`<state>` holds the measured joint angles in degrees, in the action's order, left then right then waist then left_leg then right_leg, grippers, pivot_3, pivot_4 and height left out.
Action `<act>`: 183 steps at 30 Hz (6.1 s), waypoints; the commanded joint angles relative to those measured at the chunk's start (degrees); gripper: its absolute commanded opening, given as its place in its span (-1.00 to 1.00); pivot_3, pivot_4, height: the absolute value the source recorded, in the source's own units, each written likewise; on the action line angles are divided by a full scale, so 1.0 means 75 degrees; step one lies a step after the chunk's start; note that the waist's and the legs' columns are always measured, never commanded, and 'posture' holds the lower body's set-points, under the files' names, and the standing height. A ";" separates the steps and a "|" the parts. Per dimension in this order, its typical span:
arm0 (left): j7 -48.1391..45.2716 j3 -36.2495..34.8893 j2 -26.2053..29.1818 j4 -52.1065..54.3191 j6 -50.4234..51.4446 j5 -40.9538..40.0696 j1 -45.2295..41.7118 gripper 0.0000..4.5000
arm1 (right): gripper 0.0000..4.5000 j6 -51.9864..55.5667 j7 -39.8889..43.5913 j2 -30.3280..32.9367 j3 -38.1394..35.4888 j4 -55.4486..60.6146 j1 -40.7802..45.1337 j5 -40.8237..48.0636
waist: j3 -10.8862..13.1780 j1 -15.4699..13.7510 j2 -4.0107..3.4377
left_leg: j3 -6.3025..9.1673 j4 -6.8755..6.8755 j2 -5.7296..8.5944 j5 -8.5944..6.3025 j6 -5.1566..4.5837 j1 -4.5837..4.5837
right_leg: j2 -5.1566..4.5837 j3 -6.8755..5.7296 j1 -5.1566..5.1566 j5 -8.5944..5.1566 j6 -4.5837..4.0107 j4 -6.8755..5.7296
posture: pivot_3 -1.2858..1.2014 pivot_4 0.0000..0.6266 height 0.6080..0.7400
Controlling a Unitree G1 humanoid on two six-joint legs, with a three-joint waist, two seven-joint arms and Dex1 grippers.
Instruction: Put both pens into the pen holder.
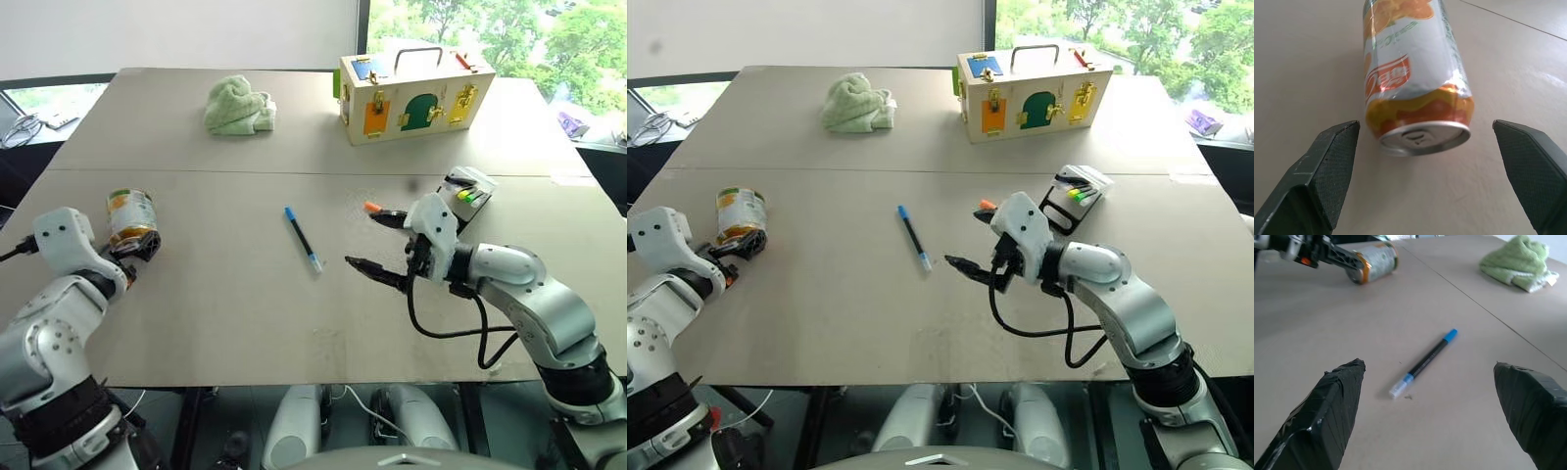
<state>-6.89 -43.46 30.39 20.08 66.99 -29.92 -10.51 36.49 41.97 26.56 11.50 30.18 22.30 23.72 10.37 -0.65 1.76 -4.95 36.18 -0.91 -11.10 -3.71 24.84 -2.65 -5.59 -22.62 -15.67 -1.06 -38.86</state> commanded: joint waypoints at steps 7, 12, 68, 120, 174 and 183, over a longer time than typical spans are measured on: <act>-0.0336 -0.0498 0.0159 0.0835 -0.0049 -0.0388 0.0697 0.99 | 1.00 -0.1093 0.0743 -0.0300 -0.0261 -0.0032 0.0284 0.0642 | 0.0000 -0.0023 0.0000 | 0.0007 0.0001 0.0000 -0.0001 0.0001 -0.0001 | -0.0001 -0.0002 -0.0001 -0.0001 -0.0001 0.0002 | 0.03 -0.52 1.00; -0.0739 -0.0394 0.0093 0.1335 0.0001 -0.0801 0.1061 0.99 | 1.00 -0.1025 0.0561 -0.0238 -0.0226 -0.0074 0.0313 0.0480 | 0.0000 -0.0011 -0.0001 | 0.0006 0.0002 0.0000 -0.0001 0.0001 0.0000 | -0.0003 -0.0001 -0.0001 0.0000 -0.0003 0.0004 | 0.03 -0.52 1.00; -0.4669 0.4447 0.1027 0.2220 -0.4190 -0.2451 0.0574 1.00 | -0.99 -0.2888 0.0014 0.0186 -0.2269 -0.3168 0.2245 -0.1721 | 0.0013 0.0188 -0.0098 | -0.0031 -0.0041 0.0005 0.0023 -0.0035 -0.0004 | 0.0003 0.0011 -0.0010 -0.0010 0.0030 0.0018 | 0.03 -0.52 1.00; 0.2012 0.4562 -0.2736 -0.2717 0.3401 0.0603 -0.4601 0.65 | 1.00 -0.0602 0.1183 0.2750 -0.2061 0.0980 -0.1194 0.2101 | -0.0005 -0.0238 -0.0094 | 0.0017 0.0031 -0.0004 0.0016 -0.0042 -0.0039 | 0.0014 -0.0014 0.0063 -0.0013 0.0049 0.0001 | 0.03 -0.52 1.00; -0.4495 0.5298 0.0445 0.1537 -0.3307 -0.1419 -0.1293 0.99 | -0.96 0.2770 -0.3947 0.1955 -0.3665 -0.0437 0.1881 0.4786 | 0.0013 -0.0024 -0.0101 | -0.0010 0.0004 0.0015 0.0010 -0.0059 0.0028 | -0.0005 -0.0008 -0.0008 -0.0010 0.0045 0.0017 | 0.03 -0.52 1.00; -0.4365 0.5758 0.0156 0.1190 -0.3687 -0.0904 -0.1570 0.99 | -0.96 0.2270 -0.3202 0.3524 -0.3567 -0.0221 0.1424 0.3253 | 0.0015 -0.0020 -0.0097 | -0.0021 0.0001 0.0005 0.0010 -0.0058 0.0025 | 0.0004 0.0006 -0.0009 -0.0013 0.0049 0.0023 | 0.03 -0.52 1.00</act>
<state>-39.35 -0.17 31.73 28.48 40.87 -37.14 -21.69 55.56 17.85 53.03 -14.37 27.12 32.91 50.00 10.49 -0.80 1.04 -5.11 36.19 -0.87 -11.02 -4.14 25.03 -2.62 -5.55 -22.69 -15.77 -0.69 -38.69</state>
